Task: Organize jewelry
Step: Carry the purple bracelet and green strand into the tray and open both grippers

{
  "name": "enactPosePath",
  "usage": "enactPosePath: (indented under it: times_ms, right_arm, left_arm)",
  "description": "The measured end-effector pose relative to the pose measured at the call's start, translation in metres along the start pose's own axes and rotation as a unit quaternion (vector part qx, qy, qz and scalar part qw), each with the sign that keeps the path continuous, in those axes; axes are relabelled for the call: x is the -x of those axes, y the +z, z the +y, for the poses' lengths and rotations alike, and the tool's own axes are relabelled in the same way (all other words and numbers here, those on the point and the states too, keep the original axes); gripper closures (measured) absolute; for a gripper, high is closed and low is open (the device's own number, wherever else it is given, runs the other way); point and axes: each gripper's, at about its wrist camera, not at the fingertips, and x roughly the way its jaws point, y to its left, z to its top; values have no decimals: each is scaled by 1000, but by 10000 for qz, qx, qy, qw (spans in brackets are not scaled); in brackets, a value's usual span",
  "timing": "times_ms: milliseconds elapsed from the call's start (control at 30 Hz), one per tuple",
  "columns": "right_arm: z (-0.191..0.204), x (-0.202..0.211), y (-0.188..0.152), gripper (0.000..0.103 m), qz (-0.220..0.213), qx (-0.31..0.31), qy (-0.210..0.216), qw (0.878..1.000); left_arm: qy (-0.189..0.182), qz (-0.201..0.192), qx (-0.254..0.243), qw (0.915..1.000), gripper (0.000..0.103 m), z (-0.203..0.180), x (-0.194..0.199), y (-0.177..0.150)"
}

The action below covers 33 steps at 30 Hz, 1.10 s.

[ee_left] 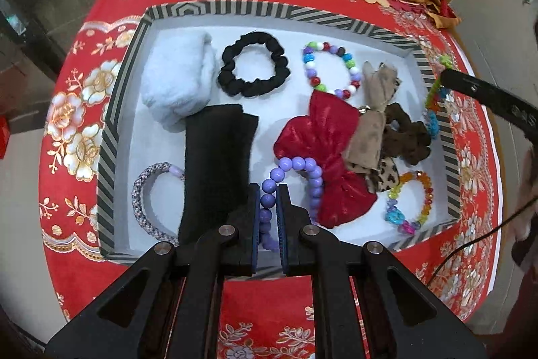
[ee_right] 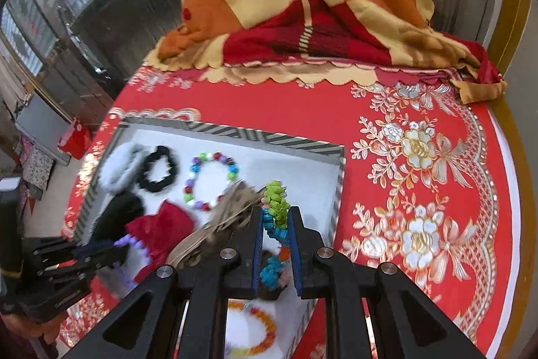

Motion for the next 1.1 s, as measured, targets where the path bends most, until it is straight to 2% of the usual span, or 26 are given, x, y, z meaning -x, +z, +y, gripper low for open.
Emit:
enactPosePath:
  times_ms: [300,633,733,767,833,900,1000,1100]
  right_arm:
    - [-10,-47,19,89,381,21,-91,9992]
    - [-23,-68,26,89,486,-268,33,9985]
    - [-22,-62,26,80,418,-321,47,9986]
    - [-22,-57,25,71,357,-334,64,9988]
    - [-21,-44,23,69,211,-325,148,9991]
    - [-16,-29,20,69,100,-252,145,9995]
    - [-4,-5,10,68,-127,-136,207,9996]
    - [9,18,-11,62,-362,-136,234,9990]
  left_arm:
    - [-79,154,77,9998,95,2,-11,0]
    - [-14,187,106,9998,95,0,-15,0]
    - [-40,226,170,9996,94,-1,-16,1]
    - [-77,258,196,9994,92,-2,-17,2]
    - [-118,285,224,9993,81,-3,-15,2]
    - [-145,246,235,9993,60,-5,-11,0]
    - [-82,137,200,9997,57,-8,-2,-3]
    - [26,-34,192,9998,57,-9,10,-7]
